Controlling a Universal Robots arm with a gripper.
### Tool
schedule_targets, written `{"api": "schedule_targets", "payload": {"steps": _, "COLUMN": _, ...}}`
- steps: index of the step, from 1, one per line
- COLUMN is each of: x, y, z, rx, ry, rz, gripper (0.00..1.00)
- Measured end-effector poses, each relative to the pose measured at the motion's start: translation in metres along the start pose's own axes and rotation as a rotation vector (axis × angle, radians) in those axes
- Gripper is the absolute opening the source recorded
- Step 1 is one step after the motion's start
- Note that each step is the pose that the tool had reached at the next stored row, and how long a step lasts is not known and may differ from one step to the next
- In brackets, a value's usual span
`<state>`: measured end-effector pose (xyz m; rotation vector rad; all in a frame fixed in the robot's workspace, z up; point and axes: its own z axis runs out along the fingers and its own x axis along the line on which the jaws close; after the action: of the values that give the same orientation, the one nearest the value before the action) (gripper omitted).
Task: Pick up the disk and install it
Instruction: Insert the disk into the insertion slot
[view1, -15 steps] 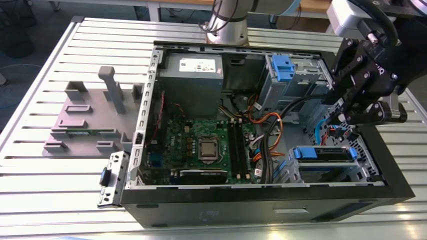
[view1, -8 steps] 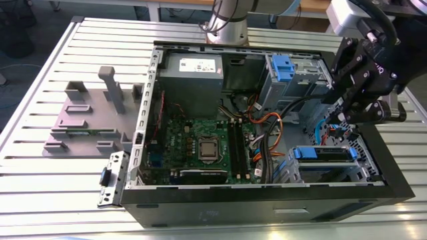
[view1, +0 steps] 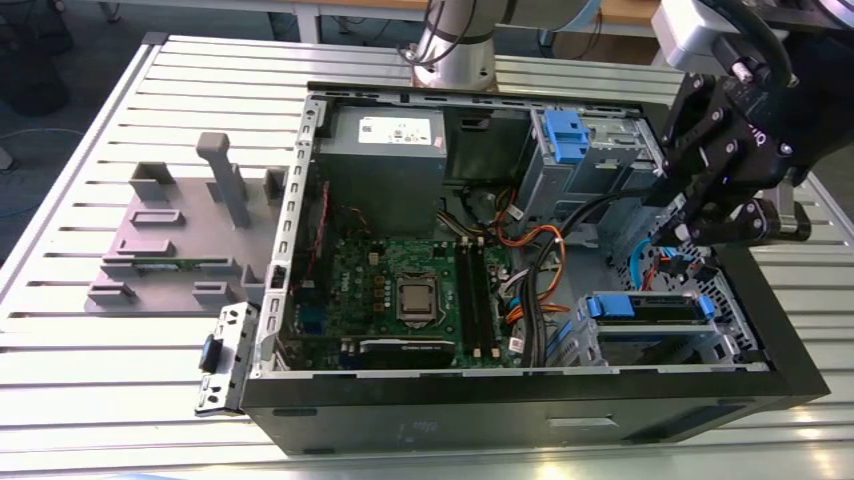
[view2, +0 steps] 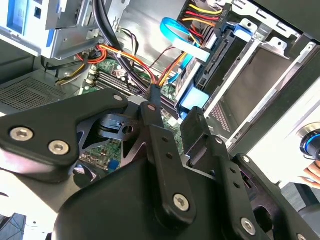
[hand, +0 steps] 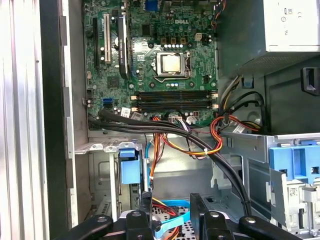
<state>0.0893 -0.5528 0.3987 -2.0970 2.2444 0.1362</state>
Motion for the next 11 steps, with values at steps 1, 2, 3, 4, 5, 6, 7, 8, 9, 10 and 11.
{"api": "schedule_targets", "payload": {"steps": 1, "x": -0.0002, "y": 0.0, "z": 0.0, "rx": 0.0, "ry": 0.0, "rz": 0.0, "gripper": 0.44}}
{"api": "schedule_targets", "payload": {"steps": 2, "x": -0.0004, "y": 0.0, "z": 0.0, "rx": 0.0, "ry": 0.0001, "rz": 0.0, "gripper": 0.44}}
{"api": "schedule_targets", "payload": {"steps": 3, "x": -0.0006, "y": 0.0001, "z": 0.0, "rx": 0.0, "ry": 0.0001, "rz": 0.0, "gripper": 0.44}}
{"api": "schedule_targets", "payload": {"steps": 4, "x": -0.0008, "y": 0.0001, "z": 0.0001, "rx": 0.0, "ry": 0.0, "rz": 0.0, "gripper": 0.44}}
{"api": "schedule_targets", "payload": {"steps": 5, "x": -0.001, "y": 0.0001, "z": 0.0001, "rx": 0.0, "ry": 0.0, "rz": 0.0, "gripper": 0.44}}
{"api": "schedule_targets", "payload": {"steps": 6, "x": -0.0012, "y": 0.0001, "z": 0.0001, "rx": 0.0, "ry": 0.0, "rz": 0.0, "gripper": 0.44}}
{"api": "schedule_targets", "payload": {"steps": 7, "x": -0.0014, "y": 0.0001, "z": 0.0001, "rx": 0.0, "ry": 0.0, "rz": 0.0, "gripper": 0.44}}
{"api": "schedule_targets", "payload": {"steps": 8, "x": -0.0015, "y": 0.0001, "z": 0.0001, "rx": 0.0, "ry": 0.0, "rz": 0.0, "gripper": 0.44}}
{"api": "schedule_targets", "payload": {"steps": 9, "x": -0.0017, "y": 0.0001, "z": 0.0002, "rx": 0.0, "ry": 0.0, "rz": 0.0, "gripper": 0.44}}
{"api": "schedule_targets", "payload": {"steps": 10, "x": -0.0019, "y": 0.0001, "z": 0.0002, "rx": 0.0, "ry": 0.0, "rz": 0.0, "gripper": 0.44}}
{"api": "schedule_targets", "payload": {"steps": 11, "x": -0.0021, "y": 0.0002, "z": 0.0002, "rx": 0.0, "ry": 0.0001, "rz": 0.0, "gripper": 0.44}}
